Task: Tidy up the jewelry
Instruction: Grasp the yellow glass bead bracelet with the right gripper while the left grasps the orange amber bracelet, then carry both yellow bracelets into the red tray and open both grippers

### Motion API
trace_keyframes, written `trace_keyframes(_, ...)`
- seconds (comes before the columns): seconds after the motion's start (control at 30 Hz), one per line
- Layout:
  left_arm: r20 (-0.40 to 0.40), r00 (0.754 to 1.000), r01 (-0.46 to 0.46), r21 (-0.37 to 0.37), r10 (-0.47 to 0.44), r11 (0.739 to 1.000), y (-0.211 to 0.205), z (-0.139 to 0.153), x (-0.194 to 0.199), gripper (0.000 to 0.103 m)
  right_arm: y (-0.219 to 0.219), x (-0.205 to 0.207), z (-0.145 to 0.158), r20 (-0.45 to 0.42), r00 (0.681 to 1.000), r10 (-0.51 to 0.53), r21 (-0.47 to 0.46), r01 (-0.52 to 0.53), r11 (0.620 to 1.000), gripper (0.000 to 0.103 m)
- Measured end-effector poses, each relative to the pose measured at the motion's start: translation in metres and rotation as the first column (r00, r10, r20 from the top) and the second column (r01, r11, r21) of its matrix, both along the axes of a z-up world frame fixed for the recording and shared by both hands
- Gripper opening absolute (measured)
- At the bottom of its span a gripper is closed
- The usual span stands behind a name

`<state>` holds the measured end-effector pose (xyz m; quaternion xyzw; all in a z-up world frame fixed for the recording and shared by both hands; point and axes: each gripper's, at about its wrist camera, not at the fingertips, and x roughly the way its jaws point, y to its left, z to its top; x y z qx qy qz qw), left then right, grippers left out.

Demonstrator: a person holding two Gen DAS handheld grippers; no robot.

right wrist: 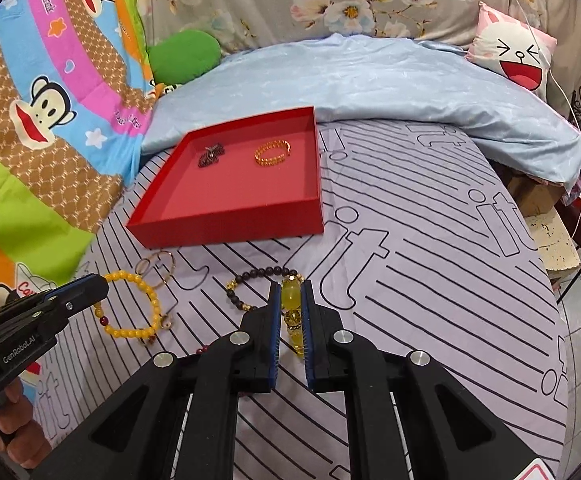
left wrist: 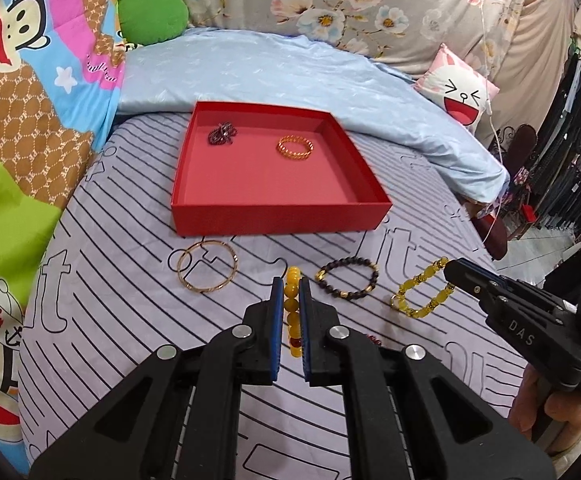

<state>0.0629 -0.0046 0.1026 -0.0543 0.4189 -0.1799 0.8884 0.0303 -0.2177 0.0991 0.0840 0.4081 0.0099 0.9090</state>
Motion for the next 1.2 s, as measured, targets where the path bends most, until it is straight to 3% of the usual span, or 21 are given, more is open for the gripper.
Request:
trace_keyframes(0.33,0.042,0.999,0.008,-0.025,-0.006,1.000,0.001,0.025,0.011,0.007,-0.010,0.004,0.024,0.040,0.999,-0.002,0.055,-0.001,0.999,0.009)
trace_keyframes(0.57,0.057,0.998,-0.001,-0.013,0.002,1.000,0.002,0.029,0.027,0.007,-0.010,0.018,0.037,0.062,0.998,0.010,0.015,-0.011,1.000,0.009)
trace_keyframes(0.97,0.107,0.994,-0.011,0.004,0.011,1.000,-0.005,0.039,0.108,0.007,0.026,0.110,0.055,0.102,0.990,0.095,-0.049,-0.091,0.995,0.009)
trace_keyframes(1.2,0.076,0.997,-0.013,-0.043,0.016,0.999,-0.006,0.023,0.168,0.007,0.047,0.172,0.034,0.065,0.987,0.146,0.052,-0.150,0.987,0.009)
